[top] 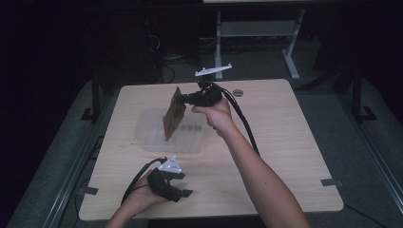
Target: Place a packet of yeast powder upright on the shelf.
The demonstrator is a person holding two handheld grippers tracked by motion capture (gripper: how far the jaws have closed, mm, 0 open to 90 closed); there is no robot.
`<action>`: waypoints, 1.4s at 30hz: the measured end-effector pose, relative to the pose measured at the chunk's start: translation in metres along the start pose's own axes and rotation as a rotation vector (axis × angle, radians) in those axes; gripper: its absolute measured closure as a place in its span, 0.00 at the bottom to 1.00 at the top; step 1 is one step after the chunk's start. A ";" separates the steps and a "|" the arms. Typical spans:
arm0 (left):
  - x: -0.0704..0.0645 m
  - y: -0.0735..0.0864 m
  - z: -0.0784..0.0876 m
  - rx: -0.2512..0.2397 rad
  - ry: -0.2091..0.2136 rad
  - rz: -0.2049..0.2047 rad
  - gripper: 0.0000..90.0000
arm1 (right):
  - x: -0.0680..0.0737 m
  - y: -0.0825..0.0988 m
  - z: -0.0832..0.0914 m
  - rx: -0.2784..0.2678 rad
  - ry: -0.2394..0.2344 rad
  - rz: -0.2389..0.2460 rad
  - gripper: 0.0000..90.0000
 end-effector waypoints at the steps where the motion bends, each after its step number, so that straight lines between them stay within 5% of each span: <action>1: 0.001 0.001 0.001 0.014 0.002 -0.016 0.34 | 0.000 0.001 0.000 0.002 -0.002 0.005 1.00; 8: -0.001 0.001 -0.002 0.006 0.003 -0.004 0.34 | 0.003 0.013 -0.002 0.054 -0.009 0.020 0.98; 20: -0.003 0.002 -0.002 0.022 0.010 -0.008 0.34 | 0.019 0.016 -0.018 0.078 -0.060 0.026 0.96; 30: 0.000 0.004 -0.001 0.036 0.008 -0.031 0.34 | 0.021 0.020 -0.029 0.102 -0.056 0.033 0.97; 42: -0.003 0.004 -0.002 0.029 0.012 -0.014 0.34 | 0.031 0.027 -0.051 0.122 -0.088 0.030 0.96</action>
Point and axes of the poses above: each handheld gripper's, and its own axes: z roughly backward along the jaws, y roughly out of its underside, x roughly to its left, the point moved 10 cm from there along -z, roughly forward along the jaws, and after that the axes turned 7 degrees about -x, right-handed, at the moved point
